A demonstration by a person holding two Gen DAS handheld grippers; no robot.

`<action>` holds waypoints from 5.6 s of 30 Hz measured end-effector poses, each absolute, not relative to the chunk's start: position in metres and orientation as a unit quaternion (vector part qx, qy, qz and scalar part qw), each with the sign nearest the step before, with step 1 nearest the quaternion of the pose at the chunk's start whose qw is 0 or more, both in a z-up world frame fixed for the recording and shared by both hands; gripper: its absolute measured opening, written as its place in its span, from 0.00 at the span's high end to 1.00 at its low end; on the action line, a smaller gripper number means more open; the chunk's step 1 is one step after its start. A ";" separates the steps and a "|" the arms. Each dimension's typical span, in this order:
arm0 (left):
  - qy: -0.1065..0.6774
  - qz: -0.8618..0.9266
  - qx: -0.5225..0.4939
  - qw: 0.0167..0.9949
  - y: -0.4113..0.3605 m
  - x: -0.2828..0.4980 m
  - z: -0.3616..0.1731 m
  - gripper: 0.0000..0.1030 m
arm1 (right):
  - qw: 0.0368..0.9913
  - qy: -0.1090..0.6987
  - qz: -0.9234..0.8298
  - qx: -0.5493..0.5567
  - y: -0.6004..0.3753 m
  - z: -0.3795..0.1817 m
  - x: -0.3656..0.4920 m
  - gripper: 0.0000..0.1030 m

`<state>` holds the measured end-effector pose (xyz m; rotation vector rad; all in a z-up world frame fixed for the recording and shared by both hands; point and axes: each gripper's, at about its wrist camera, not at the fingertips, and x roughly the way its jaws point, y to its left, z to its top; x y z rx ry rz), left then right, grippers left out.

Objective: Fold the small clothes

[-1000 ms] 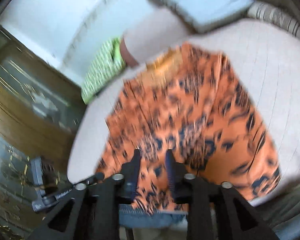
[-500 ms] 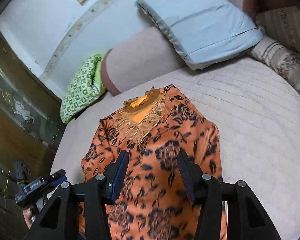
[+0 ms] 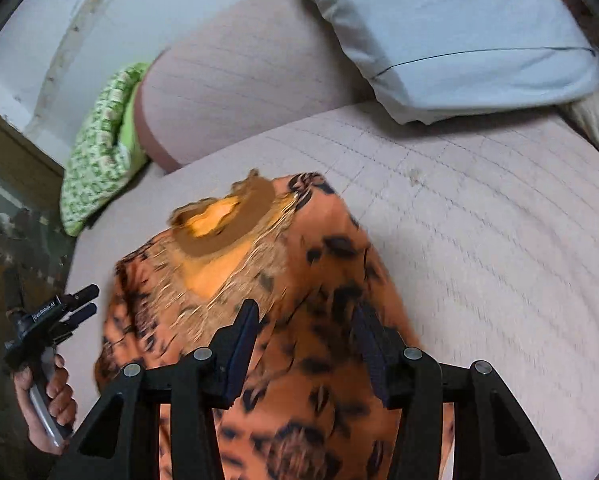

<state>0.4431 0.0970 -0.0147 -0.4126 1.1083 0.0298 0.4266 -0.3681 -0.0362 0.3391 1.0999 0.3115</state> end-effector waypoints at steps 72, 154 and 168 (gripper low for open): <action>0.459 -0.086 -0.285 0.837 0.149 0.035 0.020 0.77 | 0.847 0.472 0.080 0.229 -0.428 -0.025 0.062 0.83; 0.536 0.023 -0.253 0.805 0.180 0.215 -0.041 0.51 | 0.790 0.511 0.074 0.329 -0.475 -0.085 0.244 0.54; 0.525 0.031 -0.200 0.827 0.162 0.215 -0.036 0.85 | 0.816 0.532 0.030 0.223 -0.454 -0.081 0.260 0.97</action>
